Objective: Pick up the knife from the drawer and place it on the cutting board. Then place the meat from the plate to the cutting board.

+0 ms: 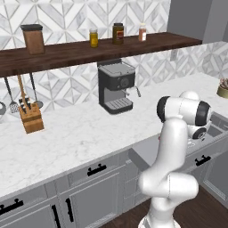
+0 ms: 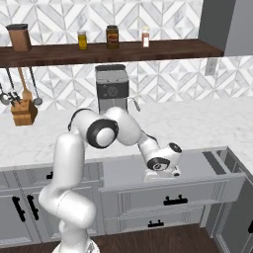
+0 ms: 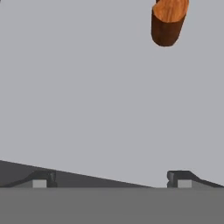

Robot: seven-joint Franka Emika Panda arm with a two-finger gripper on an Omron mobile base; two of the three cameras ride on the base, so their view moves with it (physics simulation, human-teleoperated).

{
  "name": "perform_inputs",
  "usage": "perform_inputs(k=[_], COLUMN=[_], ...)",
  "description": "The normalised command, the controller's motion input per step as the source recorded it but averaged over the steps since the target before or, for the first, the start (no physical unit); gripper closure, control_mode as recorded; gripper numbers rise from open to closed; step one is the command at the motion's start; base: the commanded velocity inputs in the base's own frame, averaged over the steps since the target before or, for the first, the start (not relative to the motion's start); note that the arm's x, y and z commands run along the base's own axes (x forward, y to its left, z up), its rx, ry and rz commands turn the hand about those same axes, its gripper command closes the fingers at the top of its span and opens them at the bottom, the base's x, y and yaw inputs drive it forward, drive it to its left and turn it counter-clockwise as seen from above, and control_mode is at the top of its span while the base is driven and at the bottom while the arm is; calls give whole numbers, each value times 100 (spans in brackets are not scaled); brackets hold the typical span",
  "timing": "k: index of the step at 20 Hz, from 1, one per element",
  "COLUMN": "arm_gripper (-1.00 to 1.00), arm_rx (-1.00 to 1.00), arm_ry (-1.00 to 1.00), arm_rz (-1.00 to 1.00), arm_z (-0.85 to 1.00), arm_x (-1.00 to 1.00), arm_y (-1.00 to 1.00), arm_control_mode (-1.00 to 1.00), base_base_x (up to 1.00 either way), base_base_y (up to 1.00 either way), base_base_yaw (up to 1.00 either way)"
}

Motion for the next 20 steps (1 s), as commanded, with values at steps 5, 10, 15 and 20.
perform_inputs(k=[5, 10, 15, 20], arm_gripper=[-100, -100, -100, -100], arm_rx=[-2, 0, 10, 0], arm_ry=[0, -2, -3, 0], arm_rz=[0, 0, 0, 1], arm_z=[-3, 2, 18, 20], arm_x=[-91, -76, -20, 8], arm_y=[-24, -43, -31, 0], arm_control_mode=[-100, -100, -100, -100], base_base_x=[0, 0, 0, 0], base_base_y=[0, 0, 0, 0], base_base_yaw=[0, 0, 0, 0])
